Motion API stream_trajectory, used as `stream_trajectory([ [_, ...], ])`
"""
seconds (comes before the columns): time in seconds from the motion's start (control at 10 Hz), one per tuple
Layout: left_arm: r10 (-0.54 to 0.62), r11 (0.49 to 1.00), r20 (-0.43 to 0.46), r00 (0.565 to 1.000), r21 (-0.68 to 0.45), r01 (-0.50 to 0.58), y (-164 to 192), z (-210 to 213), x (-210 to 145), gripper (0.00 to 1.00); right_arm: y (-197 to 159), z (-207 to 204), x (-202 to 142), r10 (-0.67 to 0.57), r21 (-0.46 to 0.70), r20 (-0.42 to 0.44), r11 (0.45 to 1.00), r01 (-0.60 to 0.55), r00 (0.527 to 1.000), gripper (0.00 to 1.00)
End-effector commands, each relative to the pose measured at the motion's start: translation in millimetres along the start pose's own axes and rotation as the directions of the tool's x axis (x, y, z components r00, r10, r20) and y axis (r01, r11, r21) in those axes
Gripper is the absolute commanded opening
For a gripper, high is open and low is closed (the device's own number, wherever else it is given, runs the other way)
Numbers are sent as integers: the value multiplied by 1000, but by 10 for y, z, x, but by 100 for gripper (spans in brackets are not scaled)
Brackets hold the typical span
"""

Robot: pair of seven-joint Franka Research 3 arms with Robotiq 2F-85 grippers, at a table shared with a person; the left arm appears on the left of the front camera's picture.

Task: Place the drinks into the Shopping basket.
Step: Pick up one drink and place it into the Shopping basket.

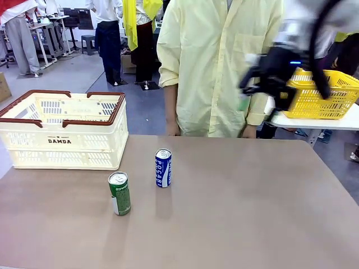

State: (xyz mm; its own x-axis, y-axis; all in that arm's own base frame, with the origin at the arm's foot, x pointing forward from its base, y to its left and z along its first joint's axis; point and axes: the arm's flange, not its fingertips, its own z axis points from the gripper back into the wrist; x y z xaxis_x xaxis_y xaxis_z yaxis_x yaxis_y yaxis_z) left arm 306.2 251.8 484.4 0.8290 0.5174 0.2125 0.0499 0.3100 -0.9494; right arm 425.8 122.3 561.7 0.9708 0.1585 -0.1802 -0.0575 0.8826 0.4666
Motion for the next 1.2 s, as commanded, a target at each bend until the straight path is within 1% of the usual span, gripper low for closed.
stream_trajectory([
  [0.0, 3, 1000, -5, 1000, -10, -3, -30, 16, -4, 100, -996, 262, -469, -19, 267, 15, 964, 15, 1000, 100],
  [0.1, 3, 1000, -5, 1000, -10, -3, -30, 16, -4, 100, -1610, 384, -602, -5, 480, 16, 877, -3, 1000, 100],
  [0.2, 3, 1000, -5, 1000, -10, -3, -30, 16, -4, 100, -2050, 410, -753, -56, 602, 49, 798, 15, 997, 100],
  [0.3, 3, 1000, -5, 1000, -10, -3, -30, 16, -4, 100, -2406, 394, -928, -95, 703, 84, 711, 9, 992, 100],
  [0.4, 3, 1000, -5, 1000, -10, -3, -30, 16, -4, 100, -2697, 343, -1113, -128, 779, 128, 627, -20, 983, 100],
  [0.5, 3, 1000, -5, 1000, -10, -3, -30, 16, -4, 100, -2947, 240, -1289, -174, 821, 188, 568, -57, 967, 100],
  [0.6, 3, 1000, -5, 1000, -10, -3, -30, 16, -4, 100, -3046, 124, -1320, -256, 849, 180, 527, -19, 950, 100],
  [0.7, 3, 1000, -5, 1000, -10, -3, -30, 16, -4, 100, -2944, 328, -1301, -167, 768, 122, 640, 14, 978, 100],
  [1.1, 3, 1000, -5, 1000, -10, -3, -30, 16, -4, 100, -2944, 328, -1301, -167, 768, 122, 640, 14, 978, 100],
])
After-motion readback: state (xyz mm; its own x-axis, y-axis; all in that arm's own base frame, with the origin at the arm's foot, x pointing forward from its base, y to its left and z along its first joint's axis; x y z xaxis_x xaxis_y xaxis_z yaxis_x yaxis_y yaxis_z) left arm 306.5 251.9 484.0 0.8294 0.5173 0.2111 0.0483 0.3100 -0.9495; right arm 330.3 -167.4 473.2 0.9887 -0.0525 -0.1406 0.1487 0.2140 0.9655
